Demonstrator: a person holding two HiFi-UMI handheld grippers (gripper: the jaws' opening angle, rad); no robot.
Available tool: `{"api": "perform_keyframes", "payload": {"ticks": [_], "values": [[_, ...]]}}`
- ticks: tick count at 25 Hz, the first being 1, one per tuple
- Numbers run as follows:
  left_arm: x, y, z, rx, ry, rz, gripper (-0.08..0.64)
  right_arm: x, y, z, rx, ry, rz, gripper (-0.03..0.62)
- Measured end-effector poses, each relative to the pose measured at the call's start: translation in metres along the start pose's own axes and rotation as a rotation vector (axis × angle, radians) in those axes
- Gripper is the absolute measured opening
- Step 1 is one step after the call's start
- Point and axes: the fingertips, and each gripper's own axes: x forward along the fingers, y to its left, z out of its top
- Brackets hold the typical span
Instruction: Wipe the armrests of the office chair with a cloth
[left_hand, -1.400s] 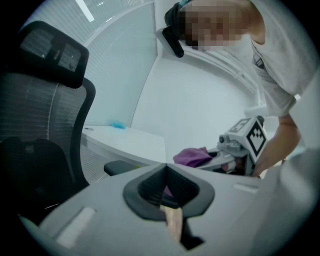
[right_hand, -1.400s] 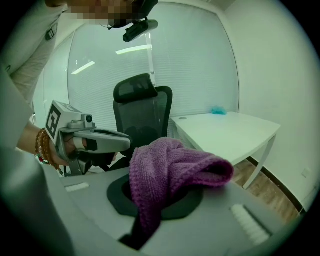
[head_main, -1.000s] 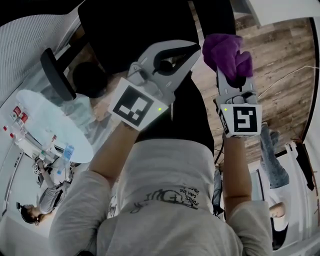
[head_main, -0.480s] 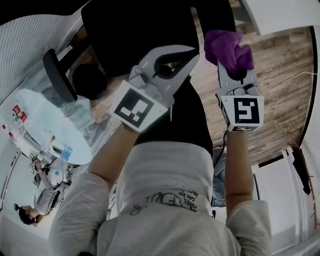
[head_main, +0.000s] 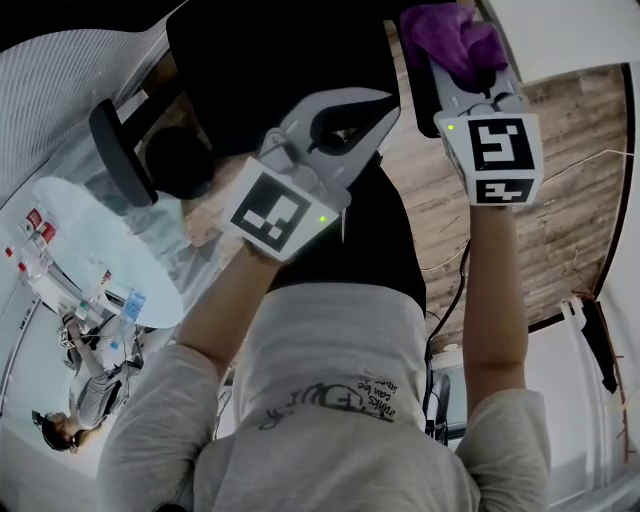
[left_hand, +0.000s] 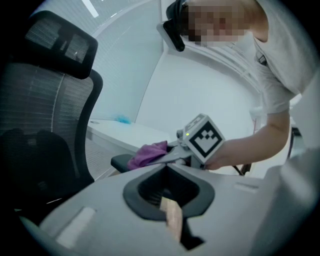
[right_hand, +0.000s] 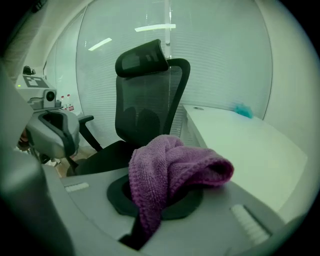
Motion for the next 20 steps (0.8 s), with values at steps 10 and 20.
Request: {"api": "perform_keyframes", "payload": {"ticks": [10, 20], "values": [[0.002, 0.01, 0.01, -0.028, -0.02, 0.026, 0.0, 0.044, -0.022, 0.035, -0.047, 0.042, 0.006, 0.031], [-0.003, 0.019, 0.009, -0.043, -0.015, 0.048, 0.0, 0.038, -0.017, 0.032, -0.068, 0.038, -0.006, 0.031]]}}
